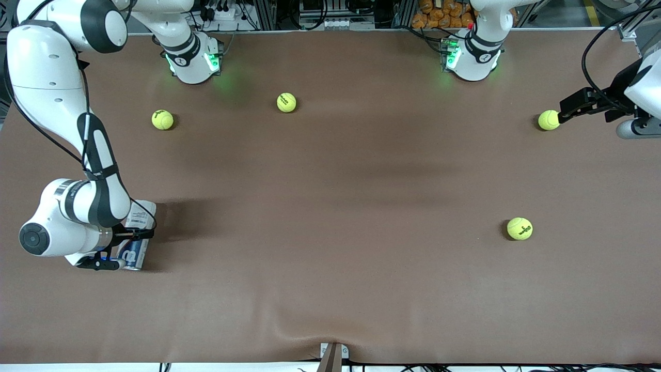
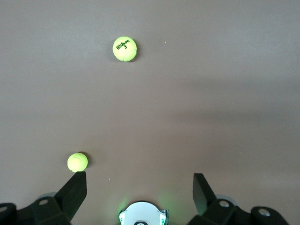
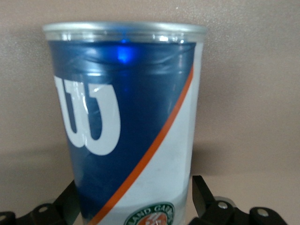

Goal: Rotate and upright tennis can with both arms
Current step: 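Close the right gripper around the can's body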

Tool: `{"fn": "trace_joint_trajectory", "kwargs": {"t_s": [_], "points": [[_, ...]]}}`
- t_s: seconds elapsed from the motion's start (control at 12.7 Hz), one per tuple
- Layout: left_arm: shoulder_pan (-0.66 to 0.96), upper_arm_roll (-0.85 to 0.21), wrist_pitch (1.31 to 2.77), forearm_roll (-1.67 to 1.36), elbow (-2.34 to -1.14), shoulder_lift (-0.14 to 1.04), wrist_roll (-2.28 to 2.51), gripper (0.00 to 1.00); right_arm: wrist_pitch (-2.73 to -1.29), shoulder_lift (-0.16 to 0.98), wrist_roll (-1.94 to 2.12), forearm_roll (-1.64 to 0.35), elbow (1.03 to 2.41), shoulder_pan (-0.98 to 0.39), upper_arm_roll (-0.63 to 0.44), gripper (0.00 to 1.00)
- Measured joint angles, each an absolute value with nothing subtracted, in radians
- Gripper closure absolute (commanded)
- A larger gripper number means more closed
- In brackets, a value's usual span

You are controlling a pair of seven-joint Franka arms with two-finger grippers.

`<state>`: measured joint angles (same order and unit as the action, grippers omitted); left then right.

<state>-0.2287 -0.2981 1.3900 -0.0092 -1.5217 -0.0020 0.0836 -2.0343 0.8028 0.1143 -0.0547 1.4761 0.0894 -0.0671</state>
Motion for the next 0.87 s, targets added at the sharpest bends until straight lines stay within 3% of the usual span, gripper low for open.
{"fn": "trace_joint_trajectory", "kwargs": {"t_s": [0.08,0.16,0.63,0.87], "points": [[-0.229,-0.299,1.390,-0.022,-1.527,-0.007,0.084,0.00,-2.039,0.804,0.130,-0.055,1.476,0.089,-0.067,0.53],[-0.229,-0.299,1.390,-0.031,-1.534,-0.012,0.084,0.00,-2.040,0.804,0.144,-0.054,1.476,0.089,-0.067,0.60],[-0.228,-0.327,1.389,-0.037,-1.562,-0.030,0.084,0.00,-2.018,0.786,0.288,-0.054,1.456,0.078,-0.059,0.55],[-0.228,-0.335,1.389,-0.037,-1.569,-0.031,0.084,0.00,-1.941,0.730,0.403,-0.054,1.434,0.039,-0.052,0.51]]}}
